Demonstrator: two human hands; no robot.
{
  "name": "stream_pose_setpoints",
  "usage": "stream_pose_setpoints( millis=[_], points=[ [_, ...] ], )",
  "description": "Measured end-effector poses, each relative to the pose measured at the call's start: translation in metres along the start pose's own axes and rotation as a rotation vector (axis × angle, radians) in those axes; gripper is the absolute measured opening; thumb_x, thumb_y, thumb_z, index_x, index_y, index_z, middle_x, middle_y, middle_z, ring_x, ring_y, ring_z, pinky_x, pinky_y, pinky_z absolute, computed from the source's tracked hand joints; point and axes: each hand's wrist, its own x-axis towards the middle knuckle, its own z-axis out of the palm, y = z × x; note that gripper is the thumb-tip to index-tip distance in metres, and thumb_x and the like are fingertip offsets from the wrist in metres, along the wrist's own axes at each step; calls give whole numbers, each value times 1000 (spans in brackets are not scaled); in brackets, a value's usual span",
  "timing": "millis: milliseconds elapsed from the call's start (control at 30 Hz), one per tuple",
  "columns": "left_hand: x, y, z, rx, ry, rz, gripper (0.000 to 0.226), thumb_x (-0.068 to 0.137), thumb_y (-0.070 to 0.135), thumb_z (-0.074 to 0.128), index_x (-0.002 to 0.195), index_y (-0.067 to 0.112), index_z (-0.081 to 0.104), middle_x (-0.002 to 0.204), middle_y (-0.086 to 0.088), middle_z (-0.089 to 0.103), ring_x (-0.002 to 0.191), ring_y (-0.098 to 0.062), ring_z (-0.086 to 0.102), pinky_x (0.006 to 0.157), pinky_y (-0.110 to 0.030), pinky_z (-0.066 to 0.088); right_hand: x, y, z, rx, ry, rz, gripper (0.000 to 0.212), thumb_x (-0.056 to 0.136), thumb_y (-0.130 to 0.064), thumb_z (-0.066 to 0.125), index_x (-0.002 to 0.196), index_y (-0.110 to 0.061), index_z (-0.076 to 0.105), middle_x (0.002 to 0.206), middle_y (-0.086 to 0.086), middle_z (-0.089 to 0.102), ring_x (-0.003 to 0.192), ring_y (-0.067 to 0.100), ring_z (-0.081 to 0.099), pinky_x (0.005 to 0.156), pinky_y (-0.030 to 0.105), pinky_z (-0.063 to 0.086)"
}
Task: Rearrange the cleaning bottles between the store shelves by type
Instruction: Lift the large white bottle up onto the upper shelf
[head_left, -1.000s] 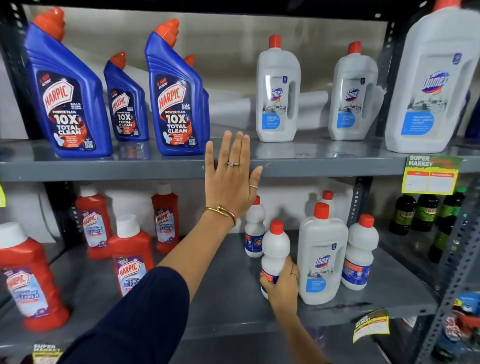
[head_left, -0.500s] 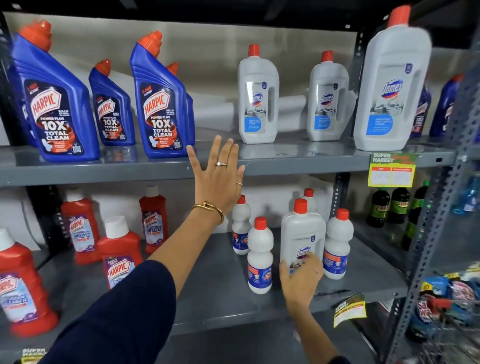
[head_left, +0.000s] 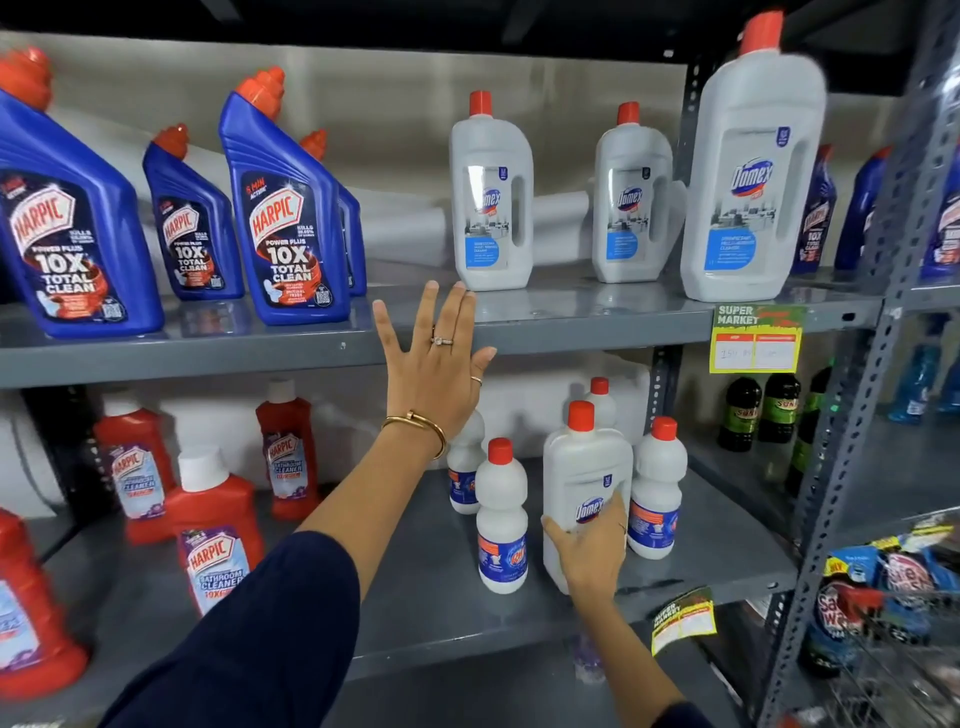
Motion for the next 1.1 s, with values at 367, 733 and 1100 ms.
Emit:
stream_pose_setpoints(
  millis=[367,733,1100],
  points=[
    [1,1,-4,-43,-34,-1,59,87,39,25,129,3,44,133,-14,52,127,-35,40,94,-68,4,-33,-45,-58,158,155,-70,87,55,-21,85,127,-12,37,120,12,56,100,25,56,83,37,48],
    [1,-9,-7,-95,-38,-38,71,85,49,26,128,-5,42,136,-22,45,129,-38,36,107,-50,-12,17,-234,-124,288,322,-439,101,52,-34,84,135,-14,30,130,12,43,116,23,44,84,23,34],
    [1,-12,-4,-128,-81,-30,73,89,56,15,131,0,35,136,-17,47,131,-28,24,110,-48,-9,76,-318,-80,261,295,-503,100,55,-38,79,135,-8,27,132,15,40,116,32,45,86,40,43]
  ],
)
